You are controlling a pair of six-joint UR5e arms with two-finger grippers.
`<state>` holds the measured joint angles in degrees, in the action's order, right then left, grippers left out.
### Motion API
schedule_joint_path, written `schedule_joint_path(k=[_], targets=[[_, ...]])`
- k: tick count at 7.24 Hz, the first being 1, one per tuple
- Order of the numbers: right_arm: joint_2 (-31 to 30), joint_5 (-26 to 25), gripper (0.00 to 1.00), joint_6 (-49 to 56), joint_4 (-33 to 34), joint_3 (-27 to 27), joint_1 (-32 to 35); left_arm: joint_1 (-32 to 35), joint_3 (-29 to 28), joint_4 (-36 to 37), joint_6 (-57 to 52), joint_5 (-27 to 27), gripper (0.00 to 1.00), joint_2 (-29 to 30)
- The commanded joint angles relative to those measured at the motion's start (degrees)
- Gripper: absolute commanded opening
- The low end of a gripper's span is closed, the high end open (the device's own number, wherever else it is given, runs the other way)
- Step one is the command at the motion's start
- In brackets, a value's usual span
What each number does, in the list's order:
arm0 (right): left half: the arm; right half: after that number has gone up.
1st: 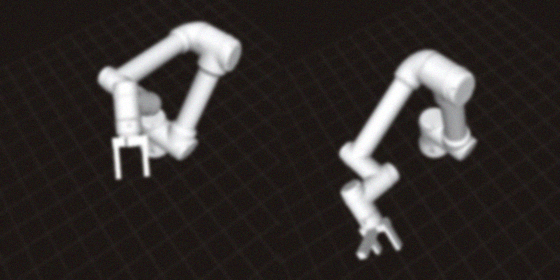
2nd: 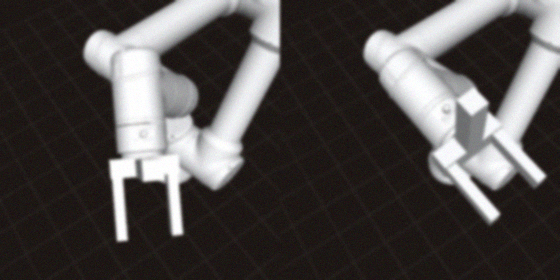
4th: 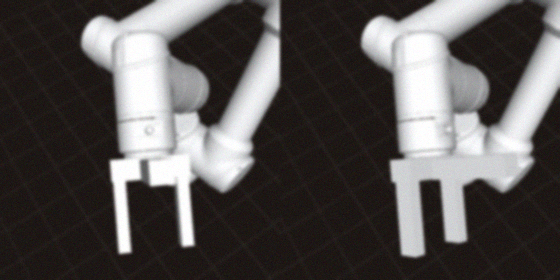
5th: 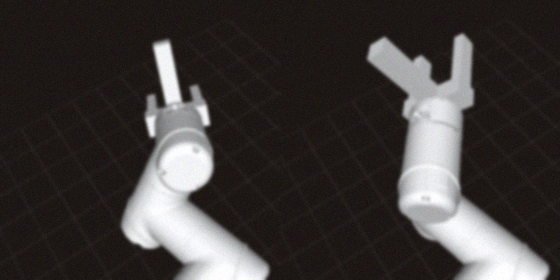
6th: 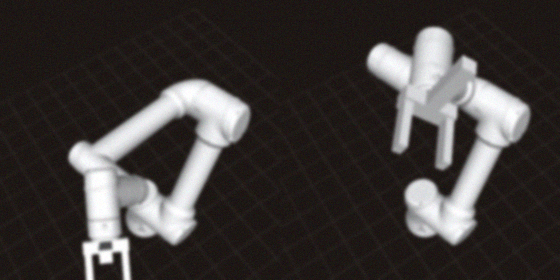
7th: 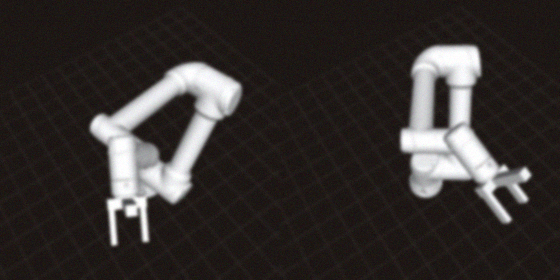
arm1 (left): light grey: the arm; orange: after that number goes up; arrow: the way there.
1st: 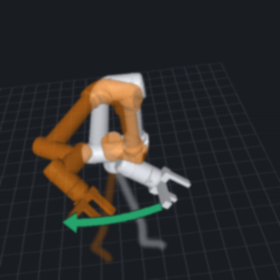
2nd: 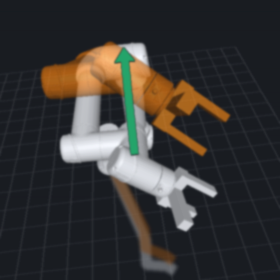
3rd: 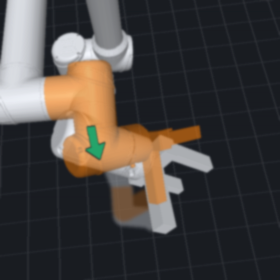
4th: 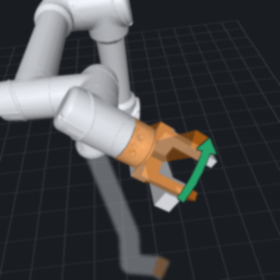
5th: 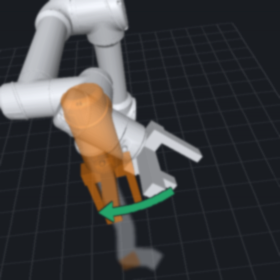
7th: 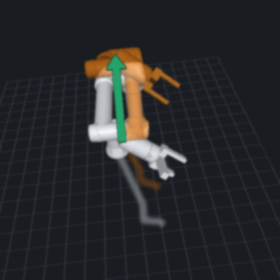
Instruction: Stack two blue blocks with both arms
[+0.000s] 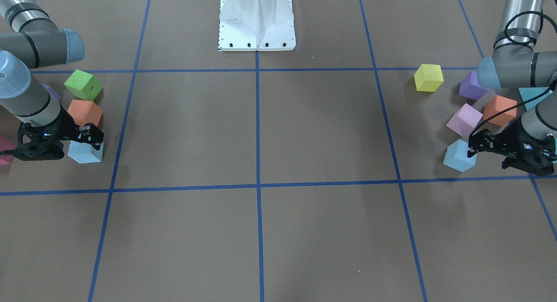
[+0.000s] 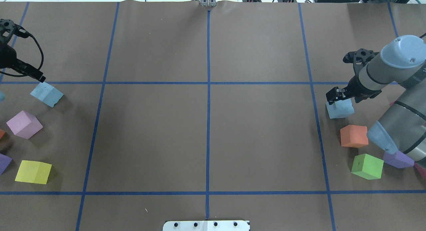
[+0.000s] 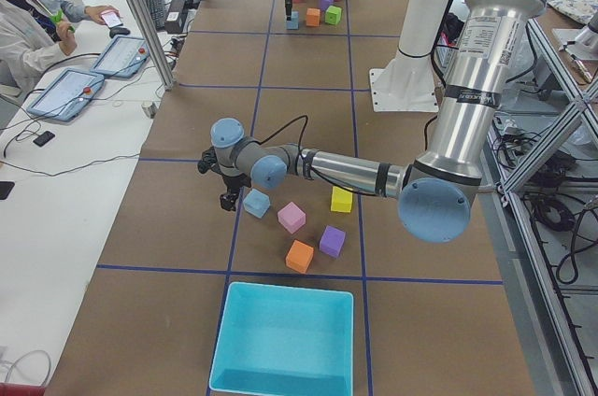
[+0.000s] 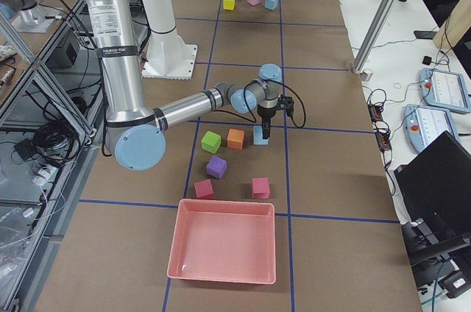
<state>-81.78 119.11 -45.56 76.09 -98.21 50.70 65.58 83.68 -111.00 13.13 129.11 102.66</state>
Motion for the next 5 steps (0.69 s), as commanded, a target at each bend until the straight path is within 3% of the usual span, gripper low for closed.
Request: schedule_joint_path(k=[1, 5], targets=[[-0.49, -0.10, 0.94, -0.06, -1.12, 0.30, -0.95, 0.07, 0.08, 0.00, 0.23, 0.00, 0.98, 0.00], [-0.49, -0.10, 0.86, 0.03, -1.21, 1.18, -1.56, -0.02, -0.10, 0.00, 0.23, 0.00, 0.98, 0.00]])
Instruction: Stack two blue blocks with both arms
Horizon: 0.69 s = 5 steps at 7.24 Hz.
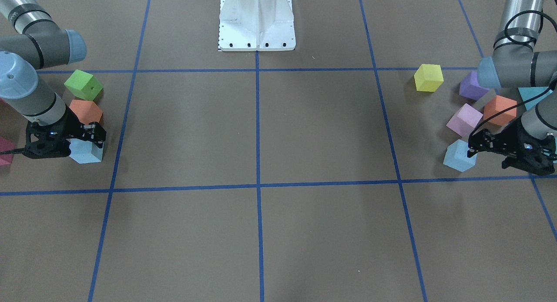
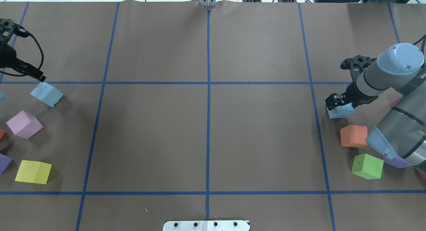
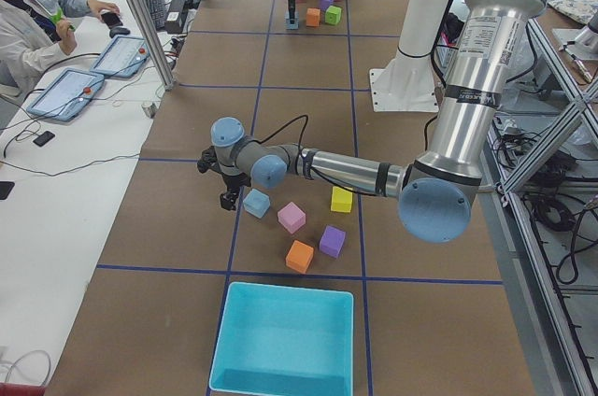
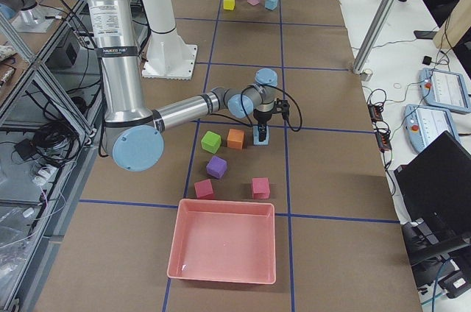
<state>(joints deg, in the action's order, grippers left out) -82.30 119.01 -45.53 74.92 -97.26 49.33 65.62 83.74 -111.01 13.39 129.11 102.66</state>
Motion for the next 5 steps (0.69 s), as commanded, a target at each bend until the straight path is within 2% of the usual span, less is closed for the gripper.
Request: schedule_joint_path(k=[1, 4, 5], targets=[[-0.05, 0.00, 0.83, 0.09, -0.30, 0.40, -0.29, -0.05, -0.16, 0.00, -0.12, 0.00, 0.98, 0.00], [0.03, -0.09, 0.58, 0.35, -1.71, 1.19, -0.46, -0.05, -0.25, 0.00, -0.12, 0.00, 0.98, 0.00], [0.21, -0.09, 0.54, 0.79, -1.62, 1.19, -0.46, -0.05, -0.25, 0.00, -0.12, 0.00, 0.98, 0.00]])
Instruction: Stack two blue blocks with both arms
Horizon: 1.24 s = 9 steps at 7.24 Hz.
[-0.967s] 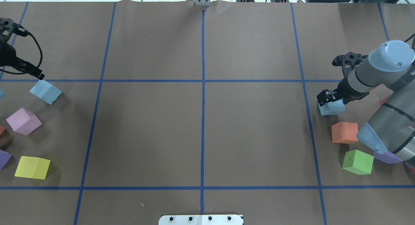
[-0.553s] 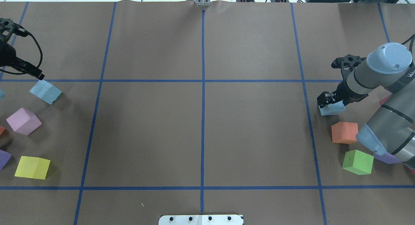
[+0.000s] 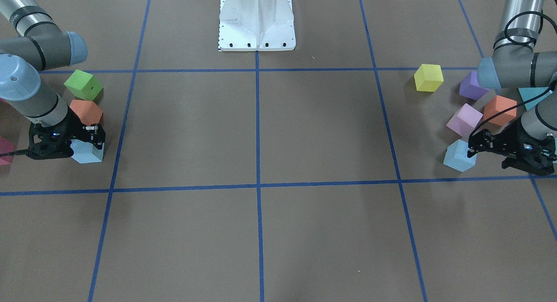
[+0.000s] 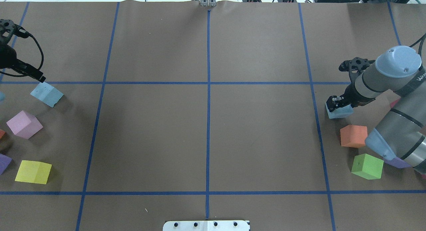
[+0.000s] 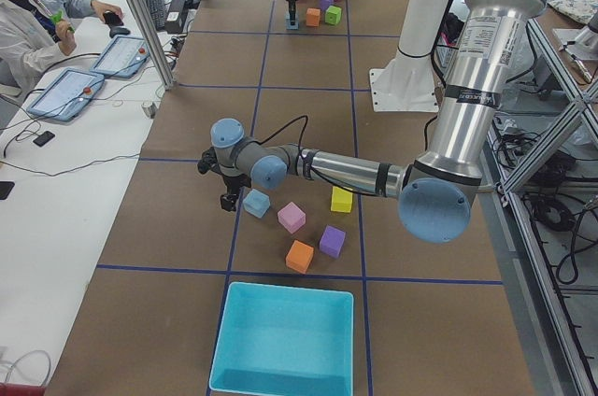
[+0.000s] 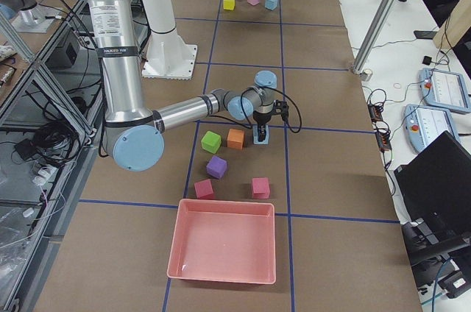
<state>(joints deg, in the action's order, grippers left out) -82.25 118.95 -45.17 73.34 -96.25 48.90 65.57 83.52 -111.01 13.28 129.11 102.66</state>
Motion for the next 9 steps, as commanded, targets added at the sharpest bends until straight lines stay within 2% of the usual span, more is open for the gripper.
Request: schedule_joint_path(k=[1, 3, 4, 6, 7, 9], targets=[[0.94, 0.05, 0.53, 0.52, 0.22, -0.77, -0.03, 0.00, 0.07, 0.00, -0.01, 0.00, 0.98, 0.00], [0.95, 0.84, 0.53, 0.61, 3.10, -4.28, 1.10, 0.09, 0.42, -1.04, -0.09, 0.00, 0.98, -0.44], [3.47, 0.84, 0.53, 0.61, 9.04, -7.25, 1.29, 0.00, 0.33, -3.92, 0.08, -0.09, 0.98, -2.01], [14.43, -0.21, 0.53, -0.44, 22.83, -8.86, -0.02, -0.70, 0.07, -4.31, 2.00, -0.18, 0.98, -2.11], [17.79, -0.12, 0.53, -2.45, 26.20, -9.21, -1.60, -0.97, 0.33, -4.31, 3.84, -0.18, 0.98, -2.02], [23.69, -3.00, 0.54, -11.23, 26.50, -7.90, -7.65, -2.98, 0.25, -4.39, 5.79, -1.57, 0.98, -2.02]])
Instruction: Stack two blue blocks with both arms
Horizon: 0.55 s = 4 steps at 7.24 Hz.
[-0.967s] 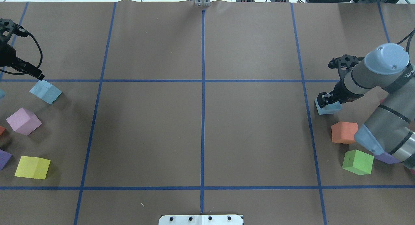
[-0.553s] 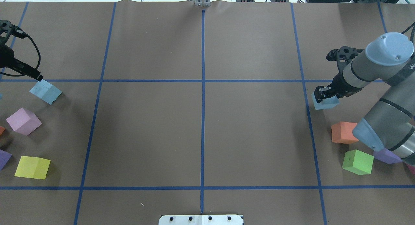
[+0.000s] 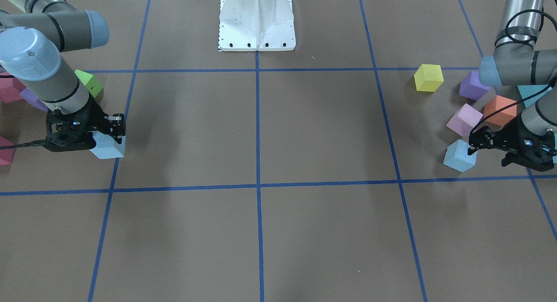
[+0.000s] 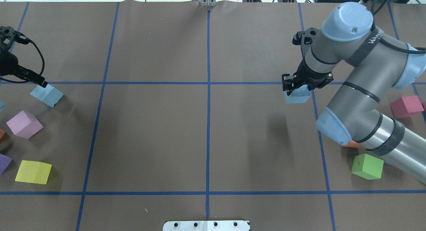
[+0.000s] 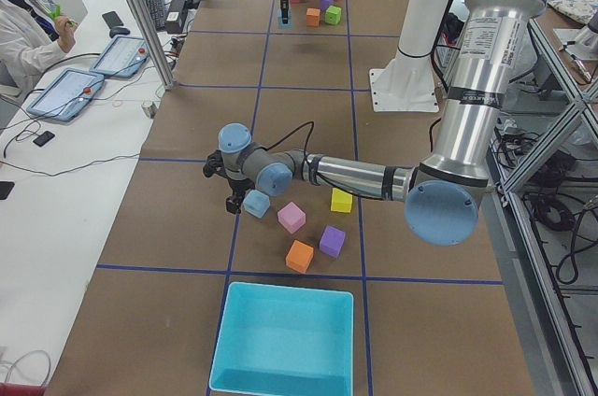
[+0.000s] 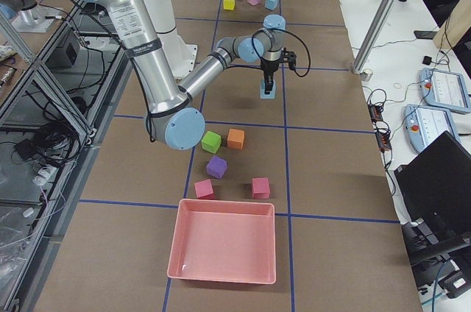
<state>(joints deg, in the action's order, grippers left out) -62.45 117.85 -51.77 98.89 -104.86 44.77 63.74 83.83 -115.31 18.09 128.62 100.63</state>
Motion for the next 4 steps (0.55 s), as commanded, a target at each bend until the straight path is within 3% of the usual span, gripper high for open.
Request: schedule_joint_path(k=[1, 4], targets=[[6.87, -2.96, 0.54, -8.40, 0.87, 2.62, -5.72, -2.38, -0.42, -0.09, 1.42, -2.91, 0.98, 0.00], [14.01, -4.99, 0.55, -16.51, 0.61, 7.20, -9.87, -5.19, -0.43, -0.35, 5.35, -2.84, 0.96, 0.09]])
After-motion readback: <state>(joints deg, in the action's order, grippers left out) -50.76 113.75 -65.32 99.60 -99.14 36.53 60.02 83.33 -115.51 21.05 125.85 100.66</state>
